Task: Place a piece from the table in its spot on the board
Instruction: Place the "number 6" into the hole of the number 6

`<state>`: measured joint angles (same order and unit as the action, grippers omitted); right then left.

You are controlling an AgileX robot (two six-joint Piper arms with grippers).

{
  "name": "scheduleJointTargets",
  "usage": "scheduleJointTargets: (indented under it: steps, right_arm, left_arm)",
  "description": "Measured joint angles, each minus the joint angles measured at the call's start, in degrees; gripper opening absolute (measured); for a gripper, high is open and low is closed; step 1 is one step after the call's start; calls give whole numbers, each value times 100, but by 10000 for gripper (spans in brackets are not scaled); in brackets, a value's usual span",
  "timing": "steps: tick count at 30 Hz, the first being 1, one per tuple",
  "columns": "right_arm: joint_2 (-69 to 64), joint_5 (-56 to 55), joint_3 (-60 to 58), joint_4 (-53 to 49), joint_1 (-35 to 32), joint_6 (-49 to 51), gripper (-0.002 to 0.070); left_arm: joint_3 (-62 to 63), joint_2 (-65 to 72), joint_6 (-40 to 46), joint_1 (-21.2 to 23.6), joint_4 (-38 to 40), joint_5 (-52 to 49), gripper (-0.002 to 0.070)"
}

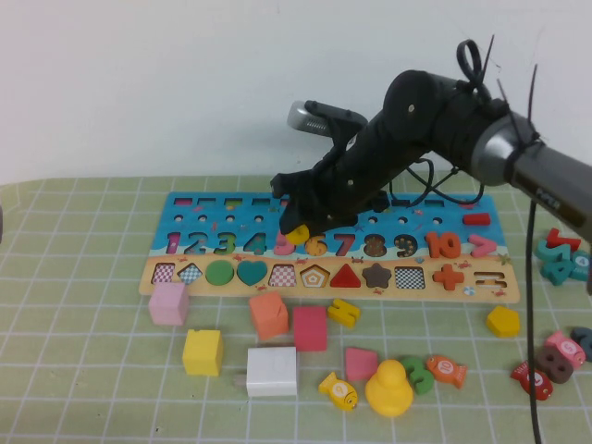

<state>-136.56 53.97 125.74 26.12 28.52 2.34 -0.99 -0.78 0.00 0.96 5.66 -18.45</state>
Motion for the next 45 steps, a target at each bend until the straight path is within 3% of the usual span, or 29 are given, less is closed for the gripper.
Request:
scheduleJointTargets:
  steps: [11,45]
  right_arm:
    - [-175,188,188,-983,0,321,276]
    - [-365,-10,188,-860,0,335,276]
  left_arm:
    - [0,0,0,0,0,0,-2]
    - [0,0,0,0,0,0,-2]
